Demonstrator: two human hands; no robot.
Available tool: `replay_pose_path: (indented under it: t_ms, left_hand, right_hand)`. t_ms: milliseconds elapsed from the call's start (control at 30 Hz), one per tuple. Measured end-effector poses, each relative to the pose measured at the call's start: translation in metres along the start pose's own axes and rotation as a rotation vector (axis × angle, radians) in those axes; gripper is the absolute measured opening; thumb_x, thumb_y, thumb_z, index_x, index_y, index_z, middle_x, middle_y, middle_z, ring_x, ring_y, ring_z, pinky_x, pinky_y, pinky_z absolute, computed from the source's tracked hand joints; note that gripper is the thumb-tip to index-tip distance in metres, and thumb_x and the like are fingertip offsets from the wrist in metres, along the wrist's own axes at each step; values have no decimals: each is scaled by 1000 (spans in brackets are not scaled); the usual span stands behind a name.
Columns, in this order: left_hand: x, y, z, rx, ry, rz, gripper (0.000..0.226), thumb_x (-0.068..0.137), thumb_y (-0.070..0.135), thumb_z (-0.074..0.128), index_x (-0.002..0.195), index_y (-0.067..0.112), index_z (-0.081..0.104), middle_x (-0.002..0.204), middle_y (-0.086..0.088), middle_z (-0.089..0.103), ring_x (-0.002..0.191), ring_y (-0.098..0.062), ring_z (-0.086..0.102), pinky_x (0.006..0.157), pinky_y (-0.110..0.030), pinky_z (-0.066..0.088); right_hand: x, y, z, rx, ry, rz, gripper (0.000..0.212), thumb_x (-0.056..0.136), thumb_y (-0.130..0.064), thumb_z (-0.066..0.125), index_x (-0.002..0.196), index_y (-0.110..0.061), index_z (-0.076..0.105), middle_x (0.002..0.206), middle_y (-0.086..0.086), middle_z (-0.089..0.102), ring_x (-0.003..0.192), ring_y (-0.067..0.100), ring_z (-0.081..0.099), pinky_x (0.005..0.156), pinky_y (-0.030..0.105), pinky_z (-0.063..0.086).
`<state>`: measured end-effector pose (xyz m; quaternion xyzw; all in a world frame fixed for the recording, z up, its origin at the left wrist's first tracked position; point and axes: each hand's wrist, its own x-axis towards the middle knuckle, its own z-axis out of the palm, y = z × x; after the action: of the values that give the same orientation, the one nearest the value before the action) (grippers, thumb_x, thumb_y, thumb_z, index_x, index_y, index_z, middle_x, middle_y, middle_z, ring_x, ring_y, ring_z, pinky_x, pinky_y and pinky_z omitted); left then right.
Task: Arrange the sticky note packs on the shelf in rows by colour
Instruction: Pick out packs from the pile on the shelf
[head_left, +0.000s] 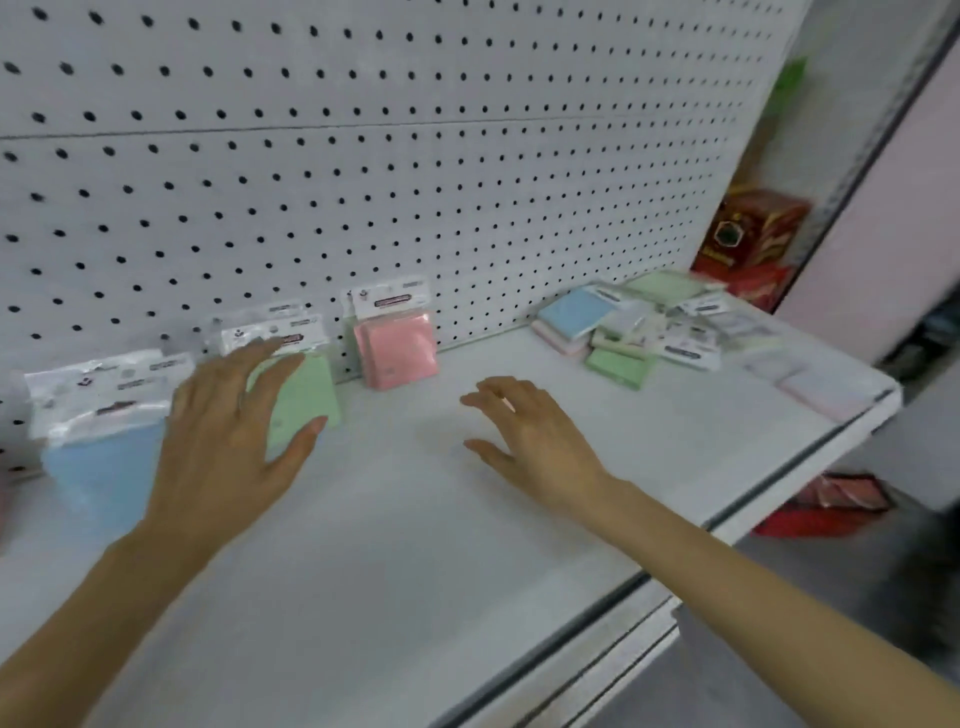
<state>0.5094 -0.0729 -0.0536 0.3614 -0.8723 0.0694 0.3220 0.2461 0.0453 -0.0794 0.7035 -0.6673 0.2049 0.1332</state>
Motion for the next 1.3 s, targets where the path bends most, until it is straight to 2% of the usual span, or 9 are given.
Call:
replay_pose_path:
  t_ms: [167, 333, 567, 733, 833, 967, 1067, 1200, 1300]
  left_hand:
    - [68, 111, 62, -60, -52, 108, 59, 87, 47, 44, 128, 6, 54, 135, -15, 51, 123, -34, 48, 101, -47, 35]
    - [117, 218, 125, -60, -182, 285, 63, 90, 51, 39, 132, 5, 50, 139, -13, 48, 127, -27, 43, 109, -42, 27]
    - [127, 299, 171, -172, -316, 142, 71, 86, 59, 33, 136, 11, 48, 143, -8, 46, 130, -26, 43, 105, -38, 36]
    - [106, 303, 184, -231, -353, -44, 74, 82, 66, 26, 136, 18, 44, 139, -1, 47, 125, -21, 46, 100, -33, 36]
    - [98, 294, 190, -195, -423, -113, 85, 80, 71, 20, 139, 14, 43, 147, -5, 40, 134, -22, 38, 108, -34, 30]
    - [92, 291, 197, -117, -486, -78, 97, 78, 79, 8, 145, 14, 37, 155, -5, 29, 143, -20, 24, 116, -35, 16]
    - [85, 295, 191, -132, -482, -80, 102, 77, 81, 4, 145, 13, 37, 156, -5, 27, 145, -18, 21, 117, -33, 11]
    - [62, 302, 170, -177, -508, -50, 99, 80, 79, 5, 145, 12, 36, 156, -2, 25, 145, -14, 18, 117, -29, 6]
    - [32, 305, 147, -226, -507, -11, 81, 91, 69, 16, 144, 13, 39, 154, -1, 30, 144, -11, 20, 119, -30, 10]
  right_hand:
    - [-56, 140, -54, -45, -73, 176, 42, 87, -36, 63, 123, -14, 57, 128, 11, 56, 115, 32, 54, 94, 43, 47]
    - [-122, 260, -95, -17, -95, 393, 44, 92, -38, 56, 131, -19, 51, 138, 6, 47, 125, 26, 44, 104, 41, 38]
    - [-176, 356, -110, 92, -197, 549, 50, 91, -41, 54, 139, -27, 44, 150, 0, 34, 137, 21, 30, 112, 31, 22]
    - [-179, 372, -100, 188, -273, 490, 56, 92, -53, 44, 144, -36, 33, 156, -5, 20, 143, 8, 13, 111, 17, 3]
    - [-178, 374, -93, 271, -269, 461, 65, 81, -73, 28, 139, -46, 27, 156, -8, 18, 140, -1, 9, 116, 24, 2]
    - [-177, 372, -94, 394, -266, 466, 62, 72, -79, 26, 129, -55, 29, 155, -8, 21, 143, 5, 14, 120, 36, 5]
    - [-180, 361, -91, 371, -308, 392, 66, 74, -80, 25, 134, -51, 27, 156, -9, 17, 143, 1, 9, 116, 22, -5]
    - [-184, 337, -86, 371, -349, 273, 75, 72, -88, 19, 138, -51, 20, 156, -13, 11, 144, 1, 4, 117, 25, -5]
    - [-183, 319, -81, 385, -375, 194, 79, 70, -89, 26, 140, -51, 18, 157, -14, 9, 145, 4, 3, 120, 32, 0]
